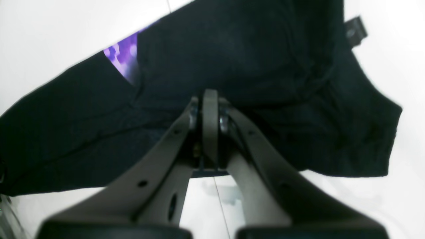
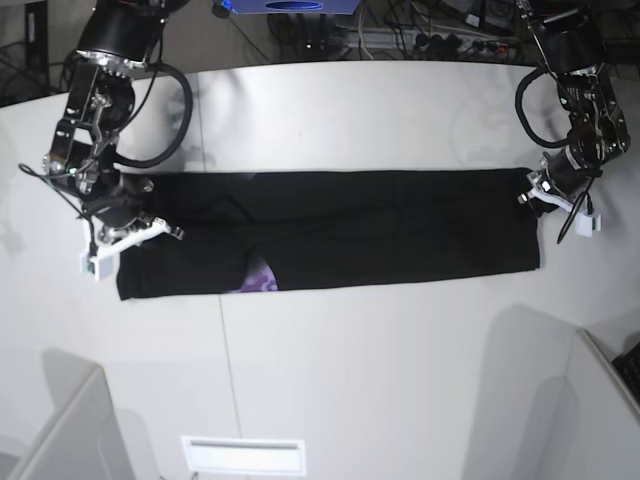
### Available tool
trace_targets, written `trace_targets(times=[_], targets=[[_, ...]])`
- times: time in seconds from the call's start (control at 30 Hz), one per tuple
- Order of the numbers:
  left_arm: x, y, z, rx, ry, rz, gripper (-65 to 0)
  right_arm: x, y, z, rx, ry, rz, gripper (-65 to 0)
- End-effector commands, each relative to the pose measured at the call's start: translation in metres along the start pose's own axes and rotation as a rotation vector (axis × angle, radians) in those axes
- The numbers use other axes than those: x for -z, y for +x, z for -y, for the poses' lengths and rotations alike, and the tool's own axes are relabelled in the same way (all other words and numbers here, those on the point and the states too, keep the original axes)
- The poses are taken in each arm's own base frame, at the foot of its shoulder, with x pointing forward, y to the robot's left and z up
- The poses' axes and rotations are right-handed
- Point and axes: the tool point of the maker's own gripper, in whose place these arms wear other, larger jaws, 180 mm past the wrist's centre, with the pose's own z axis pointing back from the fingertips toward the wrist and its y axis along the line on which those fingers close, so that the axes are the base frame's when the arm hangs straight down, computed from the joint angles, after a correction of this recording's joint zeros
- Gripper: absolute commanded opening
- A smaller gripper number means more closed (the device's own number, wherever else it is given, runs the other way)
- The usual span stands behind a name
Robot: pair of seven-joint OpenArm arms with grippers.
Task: Fold the T-shirt properly
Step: 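Fold the strip end held by the left gripper toward the right gripper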
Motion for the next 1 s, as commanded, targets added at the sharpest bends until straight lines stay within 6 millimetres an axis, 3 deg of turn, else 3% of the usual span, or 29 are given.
trace_targets(times=[0.0, 0.23, 0.47, 0.67, 0.97], targets=[[-0.004, 0.009, -0.006, 0.028, 0.031, 0.012, -65.0, -0.005, 0.015, -0.003, -0.01, 0.012, 0.051, -65.0], [-0.025, 0.045, -0.021, 0.105, 0.077, 0.096, -65.0, -0.005, 0.006, 0.0, -0.005, 0.006, 0.033, -65.0], [-0.041, 0.059, -0.012, 0.211, 0.087, 0.118, -65.0, -0.005, 0.003, -0.005, 0.013, 0.028, 0.03, -65.0], [-0.052, 0.064, -0.013, 0.428, 0.212, 0.09, -65.0, -0.013, 0.008, 0.001, 0.142, 0.11, 0.054, -65.0], [-0.06, 0.05, 0.05, 0.562, 0.155, 0.153, -65.0, -0.016, 0.011, 0.008, 0.164, 0.104, 0.067, -65.0]])
